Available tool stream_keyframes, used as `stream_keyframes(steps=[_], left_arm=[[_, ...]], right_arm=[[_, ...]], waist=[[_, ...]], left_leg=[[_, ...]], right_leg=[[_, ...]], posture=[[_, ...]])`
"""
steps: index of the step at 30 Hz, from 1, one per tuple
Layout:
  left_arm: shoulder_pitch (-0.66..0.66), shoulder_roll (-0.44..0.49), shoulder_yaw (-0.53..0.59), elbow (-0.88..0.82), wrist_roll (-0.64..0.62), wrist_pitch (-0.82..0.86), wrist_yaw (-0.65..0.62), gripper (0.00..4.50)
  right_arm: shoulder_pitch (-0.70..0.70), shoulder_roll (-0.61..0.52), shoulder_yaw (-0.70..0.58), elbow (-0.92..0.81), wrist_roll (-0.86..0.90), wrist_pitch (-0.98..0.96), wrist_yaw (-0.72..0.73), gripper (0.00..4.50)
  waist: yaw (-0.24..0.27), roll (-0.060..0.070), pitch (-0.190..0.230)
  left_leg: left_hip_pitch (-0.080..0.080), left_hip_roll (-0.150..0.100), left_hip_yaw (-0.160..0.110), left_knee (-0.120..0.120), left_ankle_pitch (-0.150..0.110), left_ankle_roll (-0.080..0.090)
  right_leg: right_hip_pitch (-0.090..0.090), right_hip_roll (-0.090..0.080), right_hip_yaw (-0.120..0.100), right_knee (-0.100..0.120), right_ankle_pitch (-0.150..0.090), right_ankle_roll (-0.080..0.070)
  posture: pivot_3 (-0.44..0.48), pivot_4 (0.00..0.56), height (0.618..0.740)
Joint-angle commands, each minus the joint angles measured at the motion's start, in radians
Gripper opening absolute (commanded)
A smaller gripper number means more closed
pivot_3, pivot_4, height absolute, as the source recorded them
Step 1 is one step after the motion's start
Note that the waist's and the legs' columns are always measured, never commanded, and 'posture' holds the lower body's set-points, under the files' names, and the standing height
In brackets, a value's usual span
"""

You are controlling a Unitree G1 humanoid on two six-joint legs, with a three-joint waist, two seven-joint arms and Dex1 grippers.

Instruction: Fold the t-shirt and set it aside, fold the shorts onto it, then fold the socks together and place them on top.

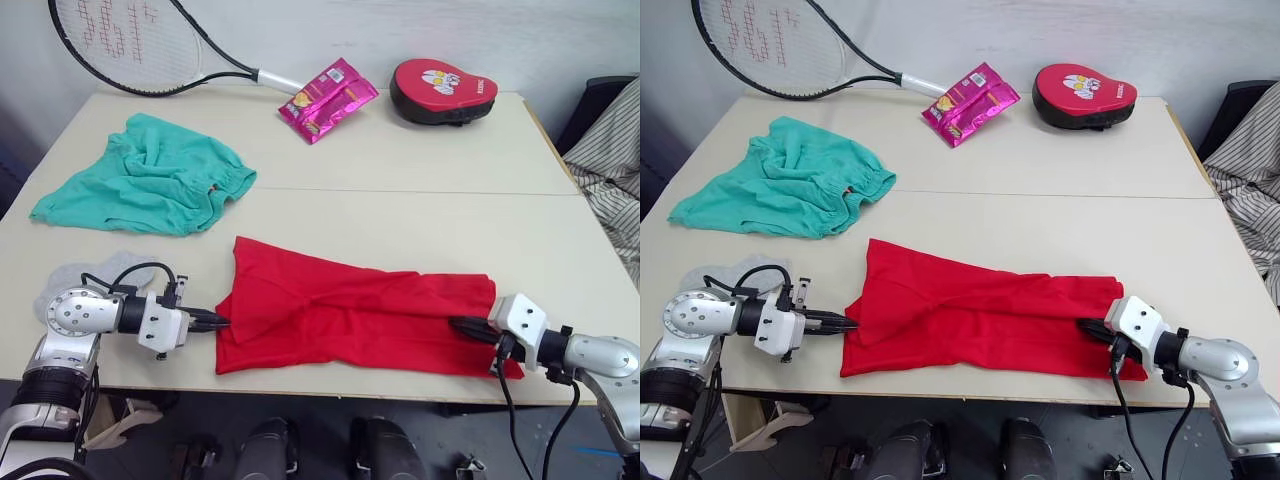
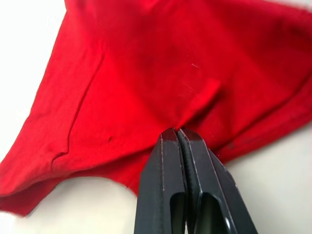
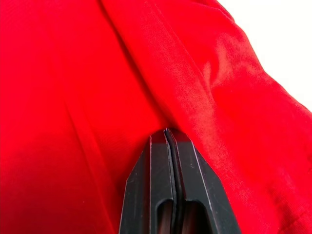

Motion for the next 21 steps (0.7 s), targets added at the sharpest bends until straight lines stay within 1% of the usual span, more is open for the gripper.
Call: stream_keyframes(steps=[1, 4, 5, 7, 9, 10, 12, 13, 14, 16, 18, 20, 21], left_arm=[[-0.015, 0.016, -0.001, -0.001, -0.004, -0.017, 0.017, 0.03], [-0.015, 0.036, -0.003, -0.028, 0.008, 0.091, 0.032, 0.03], [-0.016, 0.038, 0.010, -0.047, -0.009, 0.159, 0.050, 0.21], [0.004, 0.056, 0.023, -0.112, -0.089, 0.300, 0.017, 0.61], [0.041, 0.103, 0.038, -0.185, -0.144, 0.442, -0.018, 1.22], [0.065, 0.137, 0.049, -0.231, -0.184, 0.545, -0.039, 1.48], [0.097, 0.190, 0.086, -0.307, -0.279, 0.752, -0.061, 2.14], [0.103, 0.205, 0.104, -0.335, -0.320, 0.838, -0.060, 2.41], [0.089, 0.200, 0.124, -0.352, -0.355, 0.911, -0.034, 2.68], [0.050, 0.162, 0.137, -0.377, -0.377, 0.982, 0.019, 2.68], [0.001, 0.092, 0.125, -0.404, -0.361, 1.001, 0.088, 2.68], [-0.044, 0.009, 0.087, -0.421, -0.298, 0.989, 0.159, 2.68], [-0.057, -0.018, 0.063, -0.424, -0.264, 0.980, 0.170, 2.30]], right_arm=[[0.033, -0.004, -0.044, 0.002, 0.010, -0.010, -0.004, 0.00], [0.056, -0.012, -0.072, -0.002, 0.021, -0.010, 0.005, 0.00], [0.068, -0.017, -0.088, -0.009, 0.031, -0.006, 0.011, 0.00], [0.088, -0.018, -0.121, -0.028, 0.057, 0.011, 0.016, 0.00], [0.106, -0.022, -0.162, -0.066, 0.098, 0.047, 0.023, 0.00], [0.111, -0.027, -0.182, -0.089, 0.120, 0.068, 0.027, 0.00], [0.108, -0.037, -0.209, -0.138, 0.160, 0.113, 0.032, 0.00], [0.101, -0.041, -0.215, -0.161, 0.182, 0.138, 0.037, 0.00], [0.080, -0.044, -0.210, -0.185, 0.201, 0.168, 0.032, 0.00], [0.024, -0.045, -0.172, -0.216, 0.217, 0.205, 0.026, 0.00], [-0.050, -0.037, -0.096, -0.221, 0.178, 0.220, 0.016, 0.00], [-0.139, -0.012, -0.014, -0.202, 0.124, 0.219, -0.004, 0.00], [-0.178, -0.001, 0.018, -0.188, 0.101, 0.211, -0.013, 0.00]], waist=[[0.000, 0.000, 0.000], [-0.001, 0.000, 0.000], [-0.001, 0.000, 0.000], [0.000, 0.000, 0.000], [-0.001, 0.000, 0.000], [-0.002, 0.000, 0.000], [-0.013, 0.000, 0.000], [-0.017, 0.000, 0.000], [-0.020, 0.000, 0.000], [-0.022, 0.000, 0.000], [-0.021, 0.000, 0.000], [-0.018, 0.000, 0.000], [-0.016, 0.000, 0.000]], left_leg=[[0.000, 0.000, 0.000, 0.000, 0.000, 0.000], [0.000, 0.000, 0.000, 0.000, 0.000, 0.000], [0.000, 0.000, 0.000, 0.000, 0.000, 0.000], [0.000, 0.000, 0.000, 0.000, 0.000, 0.001], [0.000, 0.000, 0.000, 0.000, 0.000, 0.001], [0.000, 0.000, 0.000, 0.000, 0.000, 0.001], [0.000, 0.001, 0.000, -0.001, 0.000, 0.000], [0.000, 0.002, 0.000, -0.001, 0.000, 0.000], [0.000, 0.002, -0.001, -0.001, 0.000, 0.000], [0.001, 0.002, -0.002, -0.001, 0.000, -0.001], [0.001, 0.002, -0.002, -0.001, 0.001, -0.001], [0.001, 0.001, -0.002, 0.000, 0.001, -0.001], [0.001, 0.001, -0.002, 0.000, 0.001, -0.001]], right_leg=[[0.000, 0.000, 0.000, 0.000, 0.000, 0.000], [0.000, 0.000, 0.000, 0.000, 0.000, 0.000], [0.000, 0.000, 0.000, 0.000, 0.000, 0.000], [0.000, 0.000, 0.000, 0.000, 0.000, 0.000], [0.000, 0.000, 0.000, 0.000, 0.000, 0.000], [0.000, 0.000, 0.000, 0.000, 0.000, 0.000], [0.000, 0.001, 0.001, 0.000, 0.000, 0.000], [0.000, 0.002, 0.001, 0.000, 0.000, 0.000], [0.000, 0.002, 0.001, 0.000, 0.000, -0.001], [0.001, 0.002, 0.000, 0.000, -0.001, -0.001], [0.001, 0.001, 0.000, 0.001, -0.001, -0.001], [0.001, 0.001, 0.000, 0.001, -0.001, -0.001], [0.001, 0.002, 0.000, 0.001, -0.001, -0.001]], posture=[[0.000, 0.150, 0.740], [0.000, 0.150, 0.740], [0.000, 0.150, 0.740], [0.000, 0.150, 0.740], [0.000, 0.150, 0.740], [0.000, 0.150, 0.740], [0.000, 0.150, 0.740], [0.000, 0.150, 0.740], [0.000, 0.150, 0.740], [0.000, 0.150, 0.740], [0.000, 0.150, 0.740], [0.000, 0.150, 0.740], [0.000, 0.150, 0.740]])
